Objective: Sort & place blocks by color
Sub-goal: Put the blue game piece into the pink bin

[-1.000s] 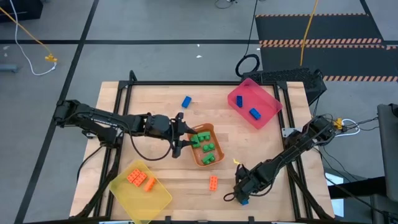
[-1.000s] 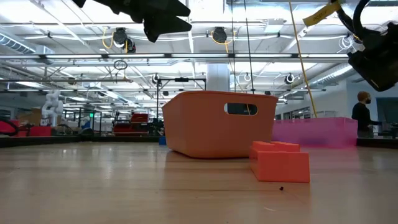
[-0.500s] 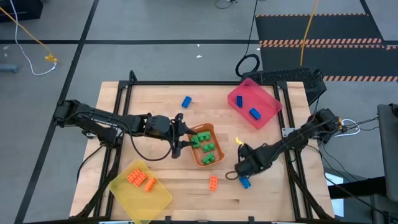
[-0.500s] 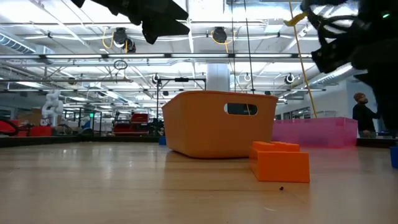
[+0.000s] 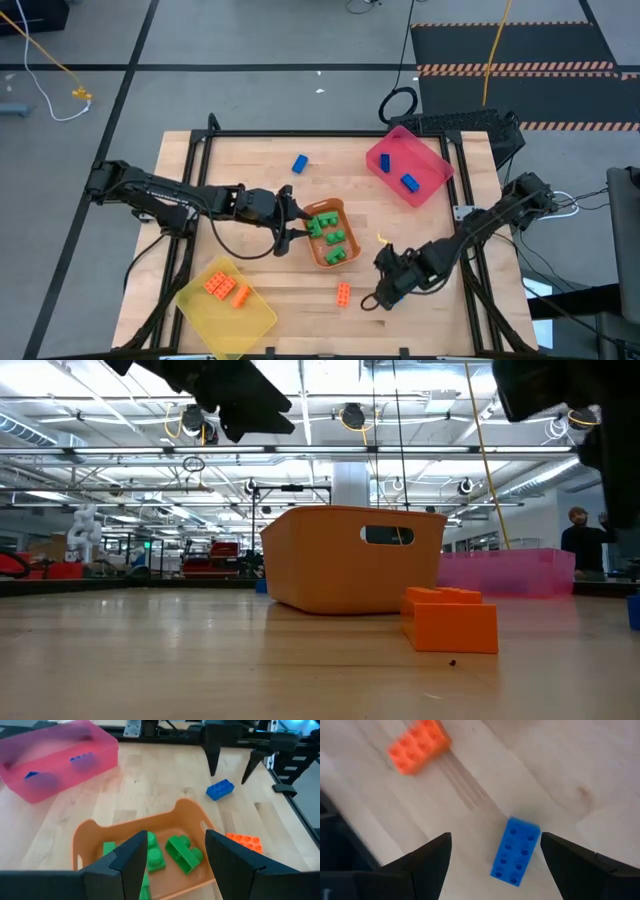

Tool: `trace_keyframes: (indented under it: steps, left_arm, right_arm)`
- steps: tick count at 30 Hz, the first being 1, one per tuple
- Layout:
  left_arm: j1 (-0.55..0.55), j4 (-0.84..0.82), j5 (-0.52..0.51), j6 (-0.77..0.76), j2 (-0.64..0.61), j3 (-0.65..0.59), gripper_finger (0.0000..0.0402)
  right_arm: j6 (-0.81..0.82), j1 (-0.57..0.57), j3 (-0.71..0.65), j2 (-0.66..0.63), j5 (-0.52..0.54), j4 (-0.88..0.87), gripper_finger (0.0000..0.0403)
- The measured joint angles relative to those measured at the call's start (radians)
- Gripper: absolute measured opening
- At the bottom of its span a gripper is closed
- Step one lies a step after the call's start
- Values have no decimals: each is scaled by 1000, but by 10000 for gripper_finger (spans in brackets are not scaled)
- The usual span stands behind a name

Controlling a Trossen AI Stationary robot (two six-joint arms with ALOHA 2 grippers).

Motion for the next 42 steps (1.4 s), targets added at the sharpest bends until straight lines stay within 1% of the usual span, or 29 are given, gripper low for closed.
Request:
trace_keyframes:
  steps: [11, 22, 26, 28, 30, 33, 36, 39, 40, 42]
  left_arm:
    - [-13, 31, -25, -19, 0, -23, 200]
    - [-18, 20, -27, -35, 0, -23, 200]
    - [-26, 14, -29, -36, 0, -23, 200]
    - [-32, 4, -47, -39, 0, -23, 200]
    - [-38, -5, -67, -44, 0, -23, 200]
    - [-46, -11, -78, -47, 0, -23, 200]
    - [-54, -11, -78, -49, 0, -23, 200]
    - [-61, -12, -79, -50, 0, -23, 200]
    - [-64, -12, -84, -53, 0, -23, 200]
    - [-68, -12, -99, -59, 0, -23, 200]
  right_arm:
    - [38, 56, 0, 95, -18, -14, 299]
    - [38, 58, 0, 170, -18, -116, 299]
    - [11, 58, 0, 184, -18, -123, 299]
    - [-9, 58, 0, 191, -18, -134, 295]
    - [-19, 58, 0, 193, -18, -170, 283]
    - [-25, 58, 0, 193, -15, -215, 248]
    - [-45, 58, 0, 193, -15, -225, 192]
    - [-81, 58, 0, 192, -15, -224, 126]
    - [-96, 57, 0, 192, -15, -225, 120]
    - [-119, 55, 0, 192, -11, -228, 120]
